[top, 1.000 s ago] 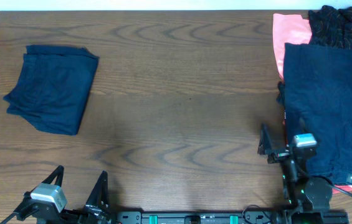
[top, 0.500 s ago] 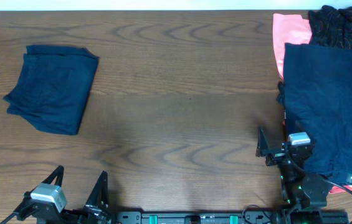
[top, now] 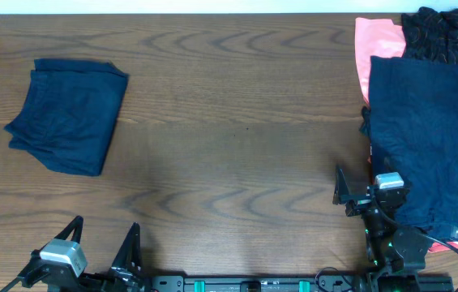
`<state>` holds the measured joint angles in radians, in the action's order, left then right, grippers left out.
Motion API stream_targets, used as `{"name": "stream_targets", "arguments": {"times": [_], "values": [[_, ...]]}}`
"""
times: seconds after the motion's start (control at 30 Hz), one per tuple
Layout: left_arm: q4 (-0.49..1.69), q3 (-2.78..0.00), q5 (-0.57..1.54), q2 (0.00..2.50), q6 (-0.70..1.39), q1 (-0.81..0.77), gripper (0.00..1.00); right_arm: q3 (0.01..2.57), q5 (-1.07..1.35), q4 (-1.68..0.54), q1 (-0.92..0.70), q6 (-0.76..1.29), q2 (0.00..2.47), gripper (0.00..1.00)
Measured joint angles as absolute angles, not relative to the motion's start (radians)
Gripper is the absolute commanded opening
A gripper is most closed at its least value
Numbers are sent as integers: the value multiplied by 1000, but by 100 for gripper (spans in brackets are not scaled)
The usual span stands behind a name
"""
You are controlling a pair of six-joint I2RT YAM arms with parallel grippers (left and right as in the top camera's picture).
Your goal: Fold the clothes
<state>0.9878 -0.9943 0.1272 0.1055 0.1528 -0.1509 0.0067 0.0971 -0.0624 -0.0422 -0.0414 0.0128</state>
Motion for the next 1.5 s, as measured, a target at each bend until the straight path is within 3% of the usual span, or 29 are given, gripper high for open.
{"name": "stream_targets", "arguments": {"times": [0.37, 0.53, 0.83, 1.23, 1.5], "values": [[1029, -975, 95, 105, 148, -144, 98, 7, 97, -63, -42, -41, 13, 99], [992, -816, 16, 106, 134, -142, 98, 7, 97, -63, -42, -41, 13, 99], [525, -398, -25, 37, 67, -140, 98, 7, 97, -62, -42, -41, 13, 99], [-39, -51, -71, 10, 48, -139, 98, 7, 97, -63, -42, -42, 13, 99], [7, -14, -81, 10, 47, -139, 98, 7, 97, -62, -42, -42, 13, 99]]}}
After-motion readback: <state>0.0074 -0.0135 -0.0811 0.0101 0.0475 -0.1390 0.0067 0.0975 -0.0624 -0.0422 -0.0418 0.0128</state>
